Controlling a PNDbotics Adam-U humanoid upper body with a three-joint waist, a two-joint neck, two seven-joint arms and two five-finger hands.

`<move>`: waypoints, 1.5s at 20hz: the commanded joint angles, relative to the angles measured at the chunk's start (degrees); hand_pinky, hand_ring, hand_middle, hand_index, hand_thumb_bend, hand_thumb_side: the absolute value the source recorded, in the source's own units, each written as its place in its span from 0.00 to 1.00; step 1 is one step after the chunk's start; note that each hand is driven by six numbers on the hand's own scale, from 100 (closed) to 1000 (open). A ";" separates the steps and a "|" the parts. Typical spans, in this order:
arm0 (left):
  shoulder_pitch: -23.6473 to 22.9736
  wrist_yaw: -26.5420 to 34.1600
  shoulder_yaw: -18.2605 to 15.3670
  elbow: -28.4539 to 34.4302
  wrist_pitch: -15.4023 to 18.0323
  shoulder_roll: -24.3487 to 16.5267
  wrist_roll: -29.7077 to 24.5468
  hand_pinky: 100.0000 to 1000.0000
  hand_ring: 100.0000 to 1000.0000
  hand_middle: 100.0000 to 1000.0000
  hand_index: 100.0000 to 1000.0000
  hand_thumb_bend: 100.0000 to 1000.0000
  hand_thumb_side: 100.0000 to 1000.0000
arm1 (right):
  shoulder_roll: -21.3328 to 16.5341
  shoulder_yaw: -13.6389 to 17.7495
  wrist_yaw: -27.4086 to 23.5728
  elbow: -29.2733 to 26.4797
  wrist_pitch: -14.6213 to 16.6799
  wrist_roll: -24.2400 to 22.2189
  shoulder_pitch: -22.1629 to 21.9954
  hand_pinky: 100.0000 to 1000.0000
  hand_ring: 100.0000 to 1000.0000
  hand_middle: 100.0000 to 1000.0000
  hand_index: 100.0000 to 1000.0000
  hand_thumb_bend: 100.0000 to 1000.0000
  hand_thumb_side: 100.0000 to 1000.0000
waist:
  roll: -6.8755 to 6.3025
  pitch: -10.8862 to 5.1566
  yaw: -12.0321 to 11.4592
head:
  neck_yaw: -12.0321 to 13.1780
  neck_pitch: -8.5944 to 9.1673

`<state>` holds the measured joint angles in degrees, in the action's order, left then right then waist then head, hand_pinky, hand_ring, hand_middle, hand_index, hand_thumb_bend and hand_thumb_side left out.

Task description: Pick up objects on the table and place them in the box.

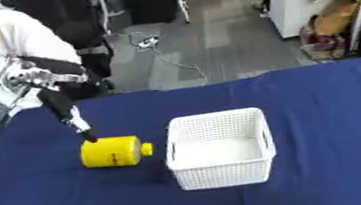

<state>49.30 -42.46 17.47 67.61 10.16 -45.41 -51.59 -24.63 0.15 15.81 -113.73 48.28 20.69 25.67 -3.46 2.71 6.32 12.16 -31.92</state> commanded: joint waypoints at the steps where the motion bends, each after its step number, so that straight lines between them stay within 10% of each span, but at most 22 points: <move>1: 1.80 -2.38 0.09 -2.39 1.56 -0.56 -0.37 0.57 0.72 0.86 0.92 0.97 0.60 | -0.06 0.23 -0.37 -0.86 0.55 0.39 1.49 0.26 0.41 0.48 0.50 0.00 0.94 | 0.10 -0.33 0.35 | 0.71 1.42; 14: 2.19 -7.28 1.42 -6.39 5.71 0.69 -0.37 0.59 0.73 0.87 0.93 0.97 0.54 | 0.37 0.18 -0.74 -0.86 0.31 -0.29 2.04 0.27 0.41 0.47 0.49 0.00 0.94 | 0.00 0.30 1.02 | 1.40 1.75; 21: 2.45 -7.23 1.43 -6.40 6.02 0.53 -0.37 0.59 0.73 0.87 0.93 0.95 0.57 | -0.35 -1.42 -0.71 -0.86 -0.90 -2.49 2.08 0.28 0.42 0.49 0.52 0.09 0.97 | 0.31 0.28 0.41 | -7.18 3.27; 25: 2.50 -7.22 1.24 -6.41 5.87 0.25 -0.37 0.59 0.73 0.87 0.93 0.94 0.57 | -0.75 -4.31 0.39 -0.86 1.33 -14.12 2.05 0.38 0.50 0.65 0.83 0.00 1.00 | 0.29 0.29 0.21 | -11.14 2.94; 30: 2.57 -6.73 1.09 -6.06 5.69 0.06 -0.37 0.59 0.72 0.87 0.93 0.93 0.58 | -0.57 -4.64 -2.54 -0.86 -1.21 -29.42 2.31 0.46 0.58 0.78 0.99 0.00 1.00 | 0.29 0.30 0.18 | -15.33 2.38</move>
<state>50.55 -49.42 19.08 60.84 13.51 -43.68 -49.52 -24.20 -4.49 14.17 -113.73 47.55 -5.53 26.66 -3.32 3.58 6.56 -1.68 -29.55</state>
